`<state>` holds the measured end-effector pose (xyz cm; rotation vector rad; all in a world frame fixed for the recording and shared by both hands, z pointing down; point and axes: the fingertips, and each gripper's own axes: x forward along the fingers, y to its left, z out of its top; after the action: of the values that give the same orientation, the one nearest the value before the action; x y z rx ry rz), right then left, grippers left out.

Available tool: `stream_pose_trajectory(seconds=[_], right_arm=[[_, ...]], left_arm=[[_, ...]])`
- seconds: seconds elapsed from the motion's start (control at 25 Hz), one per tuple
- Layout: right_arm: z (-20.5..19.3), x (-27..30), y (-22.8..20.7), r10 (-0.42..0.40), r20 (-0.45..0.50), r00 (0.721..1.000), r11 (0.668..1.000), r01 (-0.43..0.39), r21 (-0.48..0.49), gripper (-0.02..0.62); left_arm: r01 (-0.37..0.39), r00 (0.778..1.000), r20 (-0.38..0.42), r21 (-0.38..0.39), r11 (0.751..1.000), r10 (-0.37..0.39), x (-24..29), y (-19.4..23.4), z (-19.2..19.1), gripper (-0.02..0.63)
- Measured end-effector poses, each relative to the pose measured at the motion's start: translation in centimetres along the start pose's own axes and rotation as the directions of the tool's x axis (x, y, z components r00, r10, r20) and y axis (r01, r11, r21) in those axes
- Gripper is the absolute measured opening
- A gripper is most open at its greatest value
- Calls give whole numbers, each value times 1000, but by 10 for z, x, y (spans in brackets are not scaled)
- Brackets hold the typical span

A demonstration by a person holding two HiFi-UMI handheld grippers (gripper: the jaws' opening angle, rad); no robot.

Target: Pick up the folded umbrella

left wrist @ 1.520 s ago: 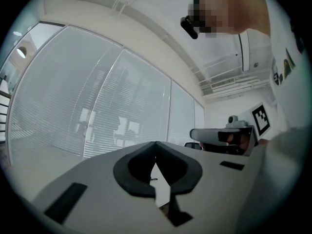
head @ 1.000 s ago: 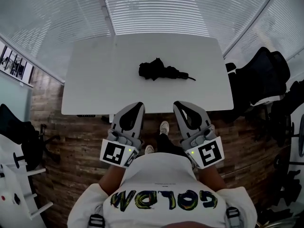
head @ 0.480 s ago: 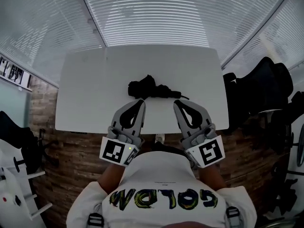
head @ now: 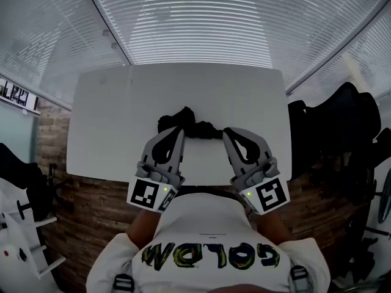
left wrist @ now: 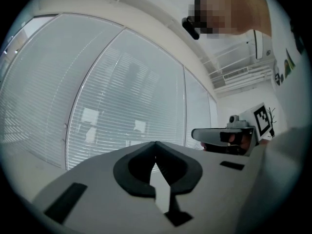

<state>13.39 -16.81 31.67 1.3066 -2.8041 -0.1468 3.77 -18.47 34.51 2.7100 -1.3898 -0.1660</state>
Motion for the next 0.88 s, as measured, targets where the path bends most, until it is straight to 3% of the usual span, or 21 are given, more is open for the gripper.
stream_pose_trajectory(seconds=[0.6,0.88], right_arm=[[5,59,13,11,-30,999,1000,-12,-19,11],[-17,77,28,46,-116,992,996,-54,-67,23]], left_arm=[[23,1000,-15,-4,1000,-23,4,53,12,9],[18,999,-31,-10,1000,-18,-5,70,7,9]])
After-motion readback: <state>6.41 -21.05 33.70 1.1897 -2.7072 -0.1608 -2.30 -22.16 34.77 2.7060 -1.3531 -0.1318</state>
